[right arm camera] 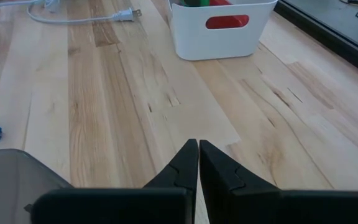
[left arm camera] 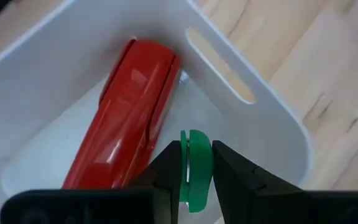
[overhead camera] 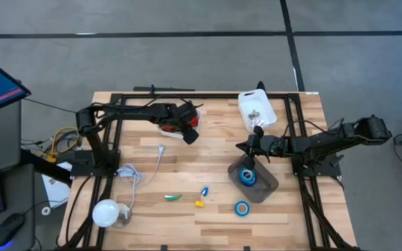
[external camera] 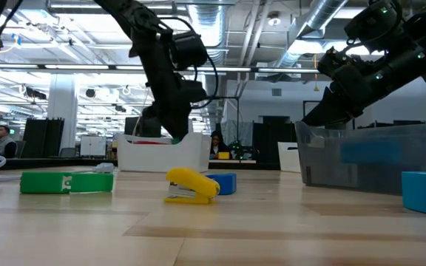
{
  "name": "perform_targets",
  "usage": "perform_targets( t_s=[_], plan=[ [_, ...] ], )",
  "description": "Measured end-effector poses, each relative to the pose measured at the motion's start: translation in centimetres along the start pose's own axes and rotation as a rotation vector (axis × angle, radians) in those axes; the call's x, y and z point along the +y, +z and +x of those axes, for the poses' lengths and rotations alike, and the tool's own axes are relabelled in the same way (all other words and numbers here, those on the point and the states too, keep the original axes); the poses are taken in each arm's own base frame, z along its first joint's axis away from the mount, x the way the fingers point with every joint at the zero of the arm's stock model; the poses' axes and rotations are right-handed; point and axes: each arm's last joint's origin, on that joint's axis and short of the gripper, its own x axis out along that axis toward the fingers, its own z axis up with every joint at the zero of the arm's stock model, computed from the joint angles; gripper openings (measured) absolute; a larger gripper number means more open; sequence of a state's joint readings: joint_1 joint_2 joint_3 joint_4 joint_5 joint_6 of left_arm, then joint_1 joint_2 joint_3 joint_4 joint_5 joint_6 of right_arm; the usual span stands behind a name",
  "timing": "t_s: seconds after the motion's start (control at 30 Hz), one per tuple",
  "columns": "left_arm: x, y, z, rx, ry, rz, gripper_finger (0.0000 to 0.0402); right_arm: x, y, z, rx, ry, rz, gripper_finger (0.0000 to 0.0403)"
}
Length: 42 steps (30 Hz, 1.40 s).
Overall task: Pick and place Stapler, Stapler remover, tape
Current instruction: Put the right green small stapler into the left white bin, then put the green small stapler into the left white bin
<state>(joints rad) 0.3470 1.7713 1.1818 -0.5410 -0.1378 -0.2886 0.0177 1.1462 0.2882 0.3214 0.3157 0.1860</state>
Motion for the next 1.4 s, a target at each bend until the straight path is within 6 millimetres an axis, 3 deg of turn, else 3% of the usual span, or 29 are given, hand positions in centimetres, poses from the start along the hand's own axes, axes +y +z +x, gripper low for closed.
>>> perform_targets(
  t_s=[0.27, 0.67, 1.1, 1.23, 1.4],
  plan=[
    [0.5, 0.2, 1.5, 0.017, -0.036, -0.021, 0.0068, 0.0, 0.0, 0.0, 0.0, 0.0, -0.001, 0.0008],
    [0.3, 0.3, 1.4, 0.003, -0.04, -0.022, 0.0124, 0.0, 0.0, 0.0, 0.003, -0.001, -0.001, 0.0008],
    [0.5, 0.5, 1.3, -0.018, -0.04, -0.001, 0.0148, 0.0, 0.0, 0.0, 0.004, 0.0, -0.002, 0.0008],
    [0.6, 0.9, -0.4, -0.074, -0.042, 0.043, 0.0133, 0.0, 0.0, 0.0, 0.004, 0.0, -0.002, 0.0008],
    [0.8, 1.5, -5.1, -0.204, -0.066, 0.03, 0.0102, 0.0, 0.0, 0.0, 0.004, 0.0, -0.002, 0.0008]
  ],
)
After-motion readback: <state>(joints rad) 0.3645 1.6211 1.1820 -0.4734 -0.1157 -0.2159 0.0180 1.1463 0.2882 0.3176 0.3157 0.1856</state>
